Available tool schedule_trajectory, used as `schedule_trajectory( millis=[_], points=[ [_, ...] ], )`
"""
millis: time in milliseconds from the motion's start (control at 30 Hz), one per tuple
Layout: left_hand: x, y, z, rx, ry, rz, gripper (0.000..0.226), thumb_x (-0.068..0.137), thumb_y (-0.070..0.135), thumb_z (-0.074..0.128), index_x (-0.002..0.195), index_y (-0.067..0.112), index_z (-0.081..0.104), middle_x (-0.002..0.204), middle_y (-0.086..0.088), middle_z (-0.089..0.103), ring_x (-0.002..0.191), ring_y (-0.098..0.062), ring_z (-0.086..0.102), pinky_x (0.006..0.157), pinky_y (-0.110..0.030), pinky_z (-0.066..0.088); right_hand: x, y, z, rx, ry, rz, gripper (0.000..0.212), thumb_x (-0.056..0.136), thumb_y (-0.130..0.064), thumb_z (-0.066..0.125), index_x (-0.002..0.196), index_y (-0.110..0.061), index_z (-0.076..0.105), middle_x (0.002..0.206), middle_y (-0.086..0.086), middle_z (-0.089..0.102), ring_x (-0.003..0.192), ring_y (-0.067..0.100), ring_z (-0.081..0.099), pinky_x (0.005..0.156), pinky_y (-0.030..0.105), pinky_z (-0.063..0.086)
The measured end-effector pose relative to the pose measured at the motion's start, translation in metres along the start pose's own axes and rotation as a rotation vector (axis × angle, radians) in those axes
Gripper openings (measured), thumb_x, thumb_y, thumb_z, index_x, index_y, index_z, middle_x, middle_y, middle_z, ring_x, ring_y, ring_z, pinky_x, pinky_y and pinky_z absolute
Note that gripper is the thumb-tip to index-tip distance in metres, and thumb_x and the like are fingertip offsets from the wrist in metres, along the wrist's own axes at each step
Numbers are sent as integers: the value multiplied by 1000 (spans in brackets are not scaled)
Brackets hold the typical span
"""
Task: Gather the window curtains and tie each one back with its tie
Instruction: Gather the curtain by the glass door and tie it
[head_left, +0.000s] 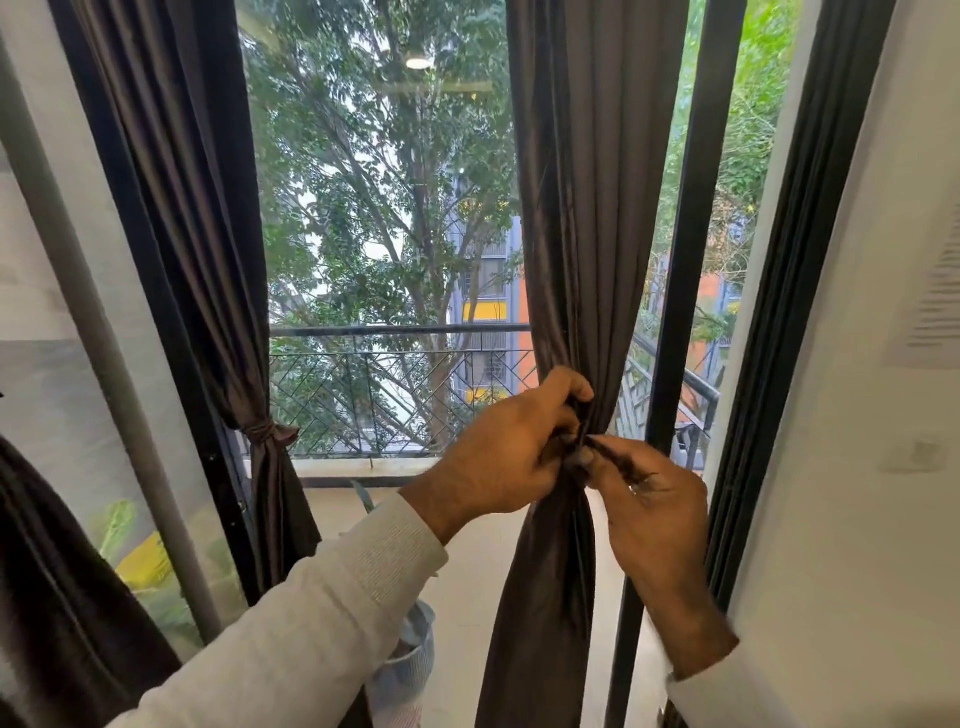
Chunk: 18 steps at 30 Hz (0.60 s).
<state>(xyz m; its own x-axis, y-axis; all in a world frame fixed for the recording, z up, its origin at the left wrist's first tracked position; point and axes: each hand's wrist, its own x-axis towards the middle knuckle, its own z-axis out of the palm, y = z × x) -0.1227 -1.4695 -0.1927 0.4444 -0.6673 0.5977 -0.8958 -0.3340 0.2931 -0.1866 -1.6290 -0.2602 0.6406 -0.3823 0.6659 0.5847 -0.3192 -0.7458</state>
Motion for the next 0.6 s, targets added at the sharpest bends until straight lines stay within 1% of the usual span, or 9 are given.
schedule_trajectory(
  millis=[33,100,167,233,267,333,400,500,600],
  points=[
    [-1,0,-1,-33,-7,17,51,88,0,63,133,14,45,91,10,63,79,-6,59,73,-21,46,0,-2,0,8,18,1,19,94,-13,79,106,-27,81,91,-13,81,83,12,78,81,25,62],
    [-6,1,1,-46,45,66,46,88,4,69,129,11,49,102,1,62,90,-14,62,80,-34,55,1,-3,0,41,40,51,13,94,-15,79,99,-27,81,83,-10,81,73,10,77,74,20,61],
    [-14,0,8,12,166,74,44,88,11,74,126,13,51,103,-2,66,90,-20,65,82,-44,57,8,-2,2,91,56,154,7,92,-16,81,93,-24,81,76,-3,80,67,15,75,72,27,62],
    [-21,-1,18,16,292,47,46,88,13,77,124,18,49,98,1,72,86,-19,71,80,-45,59,13,-1,4,127,74,237,5,90,-15,84,88,-19,82,71,4,77,62,17,71,71,35,61],
    [-23,-2,21,-1,333,34,47,88,14,77,124,20,48,96,2,74,84,-19,72,79,-45,60,15,0,4,132,78,255,5,89,-14,85,86,-18,82,69,5,76,60,17,68,70,36,60],
    [-25,-4,25,-37,372,12,47,89,14,77,124,22,47,94,2,73,84,-19,72,78,-45,61,16,0,5,117,57,269,7,89,-14,85,83,-16,82,67,7,75,57,14,65,65,32,58],
    [-27,-6,29,30,406,36,46,88,14,77,124,23,50,94,0,71,86,-21,70,79,-45,59,18,0,4,110,23,292,10,89,-13,84,79,-15,81,63,8,73,52,12,61,62,29,53],
    [-29,-10,36,334,435,141,35,91,21,71,125,14,65,93,-6,73,85,-27,65,80,-44,54,23,-2,1,78,-11,295,16,90,-16,84,74,-14,80,58,7,69,51,12,59,62,27,50],
    [-28,-13,37,357,398,165,28,98,21,66,119,4,74,100,-10,72,90,-29,63,83,-44,51,24,-9,-7,15,-94,181,12,91,-17,83,79,-19,80,60,-4,71,53,5,62,60,16,51]
  ],
)
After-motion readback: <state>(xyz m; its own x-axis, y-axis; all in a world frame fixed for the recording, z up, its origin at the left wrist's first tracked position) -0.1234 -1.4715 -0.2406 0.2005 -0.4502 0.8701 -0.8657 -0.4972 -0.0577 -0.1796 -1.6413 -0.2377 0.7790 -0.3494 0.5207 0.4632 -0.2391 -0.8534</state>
